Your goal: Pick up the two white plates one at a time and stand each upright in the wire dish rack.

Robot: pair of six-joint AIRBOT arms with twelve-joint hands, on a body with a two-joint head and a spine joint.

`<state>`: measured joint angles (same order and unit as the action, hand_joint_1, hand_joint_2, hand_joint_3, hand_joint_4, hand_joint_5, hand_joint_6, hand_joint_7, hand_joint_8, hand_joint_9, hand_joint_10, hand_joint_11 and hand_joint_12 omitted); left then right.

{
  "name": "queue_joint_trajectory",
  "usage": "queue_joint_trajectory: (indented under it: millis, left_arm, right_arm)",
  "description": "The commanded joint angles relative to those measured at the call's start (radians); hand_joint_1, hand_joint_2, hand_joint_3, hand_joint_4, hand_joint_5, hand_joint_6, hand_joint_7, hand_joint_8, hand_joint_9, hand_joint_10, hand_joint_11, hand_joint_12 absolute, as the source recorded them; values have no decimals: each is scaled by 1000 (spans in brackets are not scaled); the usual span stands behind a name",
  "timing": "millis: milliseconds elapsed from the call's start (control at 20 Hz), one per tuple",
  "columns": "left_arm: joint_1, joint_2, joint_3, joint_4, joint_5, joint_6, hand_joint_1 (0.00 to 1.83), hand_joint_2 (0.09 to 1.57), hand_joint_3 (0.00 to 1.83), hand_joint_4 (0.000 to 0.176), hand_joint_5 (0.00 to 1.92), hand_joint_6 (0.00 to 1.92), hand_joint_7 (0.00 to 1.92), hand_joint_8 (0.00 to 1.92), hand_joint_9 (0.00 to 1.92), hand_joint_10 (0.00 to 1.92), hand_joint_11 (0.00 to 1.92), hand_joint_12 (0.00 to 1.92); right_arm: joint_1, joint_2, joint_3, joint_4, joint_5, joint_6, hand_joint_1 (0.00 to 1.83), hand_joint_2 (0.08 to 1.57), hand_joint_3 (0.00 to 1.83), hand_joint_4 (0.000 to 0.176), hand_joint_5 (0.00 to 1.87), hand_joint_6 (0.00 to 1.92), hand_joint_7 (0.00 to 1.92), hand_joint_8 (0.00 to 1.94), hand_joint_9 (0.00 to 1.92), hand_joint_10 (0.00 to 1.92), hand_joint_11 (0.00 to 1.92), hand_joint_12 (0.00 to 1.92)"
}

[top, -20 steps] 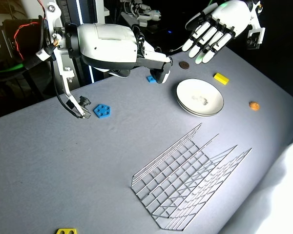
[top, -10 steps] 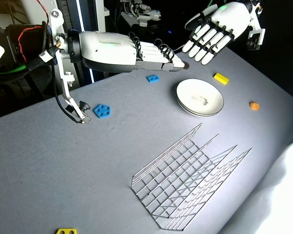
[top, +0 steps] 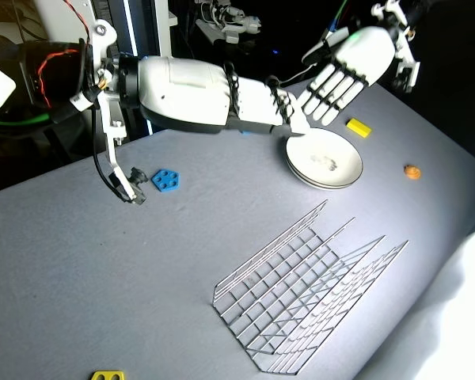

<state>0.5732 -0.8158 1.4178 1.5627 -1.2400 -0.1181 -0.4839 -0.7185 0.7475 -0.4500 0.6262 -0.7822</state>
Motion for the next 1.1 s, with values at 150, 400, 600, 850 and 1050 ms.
queue_joint_trajectory:
  millis: [150,400,600,850,1050]
  left_arm:
    - [100,-35,59,-140,-34,68,0,1095,14,0,0,0,0,0,0,0,0,0]
    - [145,-69,97,-152,-9,96,0,1095,12,0,0,0,0,0,0,0,0,0]
    - [183,-88,126,-155,22,127,0,1095,11,0,0,0,0,0,0,0,0,0]
    - [197,-109,159,-157,45,128,0,1097,10,0,0,0,0,0,0,0,0,0]
    - [198,-120,177,-165,56,128,0,1098,9,0,0,0,0,0,0,0,0,0]
  right_arm:
    - [-21,-77,46,-1,80,-38,0,1161,11,0,0,0,0,0,0,0,0,0]
    - [-52,-181,129,-1,80,-93,0,1162,10,0,0,0,0,0,0,0,0,0]
    - [-52,-257,177,-1,81,-117,0,1173,13,0,0,0,0,0,0,0,0,0]
    - [-35,-327,203,-1,85,-114,0,1167,8,0,0,0,0,0,0,0,0,0]
    - [-27,-370,228,-1,84,-109,0,1160,3,0,0,0,0,0,0,0,0,0]
